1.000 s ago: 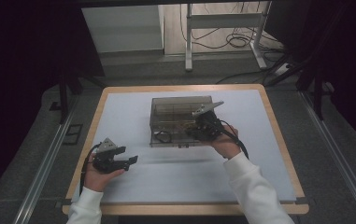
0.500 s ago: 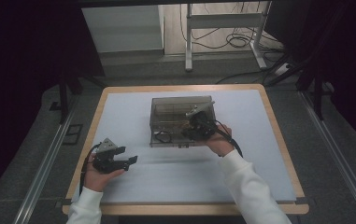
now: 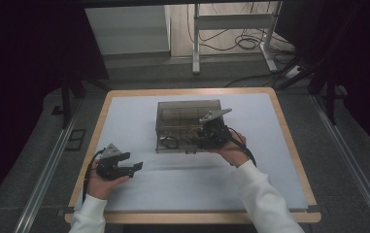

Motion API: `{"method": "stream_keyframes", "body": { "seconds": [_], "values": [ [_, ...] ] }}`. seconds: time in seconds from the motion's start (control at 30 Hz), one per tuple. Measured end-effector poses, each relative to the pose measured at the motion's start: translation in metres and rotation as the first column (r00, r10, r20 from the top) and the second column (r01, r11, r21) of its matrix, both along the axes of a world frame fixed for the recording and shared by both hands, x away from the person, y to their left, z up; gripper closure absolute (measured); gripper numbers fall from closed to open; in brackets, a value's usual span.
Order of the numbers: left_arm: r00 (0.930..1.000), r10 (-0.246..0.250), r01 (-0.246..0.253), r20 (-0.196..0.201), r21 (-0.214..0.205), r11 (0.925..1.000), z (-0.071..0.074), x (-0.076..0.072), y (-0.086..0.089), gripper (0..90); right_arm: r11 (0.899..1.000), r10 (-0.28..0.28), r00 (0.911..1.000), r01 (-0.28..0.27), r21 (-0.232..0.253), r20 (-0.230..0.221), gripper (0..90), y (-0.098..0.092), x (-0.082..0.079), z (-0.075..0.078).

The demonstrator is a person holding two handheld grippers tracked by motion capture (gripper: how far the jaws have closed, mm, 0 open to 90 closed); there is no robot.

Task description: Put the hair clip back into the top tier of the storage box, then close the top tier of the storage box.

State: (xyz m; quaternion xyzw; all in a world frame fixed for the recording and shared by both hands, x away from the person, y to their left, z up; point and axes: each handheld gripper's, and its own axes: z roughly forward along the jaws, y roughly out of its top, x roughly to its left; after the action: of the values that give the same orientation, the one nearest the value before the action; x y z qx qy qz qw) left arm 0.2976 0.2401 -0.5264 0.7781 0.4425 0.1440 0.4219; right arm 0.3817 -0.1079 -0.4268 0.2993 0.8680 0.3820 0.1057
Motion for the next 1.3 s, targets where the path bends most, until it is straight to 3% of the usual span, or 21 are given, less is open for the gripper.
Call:
{"method": "stream_keyframes", "body": {
  "seconds": [0.67,0.97,1.3],
  "values": [
    [1.0,0.001,-0.001,-0.001,0.006,1.0,0.0,0.0,0.0,28.8,0.998,-0.034,0.999,0.033,0.06,0.027,55.7,-0.037,-0.031,-0.006],
    [1.0,0.006,-0.006,0.002,-0.002,1.0,0.001,-0.001,0.0,28.8,0.996,-0.048,0.9987,0.046,0.078,0.017,56.1,-0.047,-0.043,-0.013],
    [1.0,-0.005,0.005,0.008,-0.001,1.0,0.003,0.003,-0.002,28.8,0.996,-0.056,0.9984,0.055,0.07,0.01,72.8,-0.048,-0.051,-0.024]
  ]
}}
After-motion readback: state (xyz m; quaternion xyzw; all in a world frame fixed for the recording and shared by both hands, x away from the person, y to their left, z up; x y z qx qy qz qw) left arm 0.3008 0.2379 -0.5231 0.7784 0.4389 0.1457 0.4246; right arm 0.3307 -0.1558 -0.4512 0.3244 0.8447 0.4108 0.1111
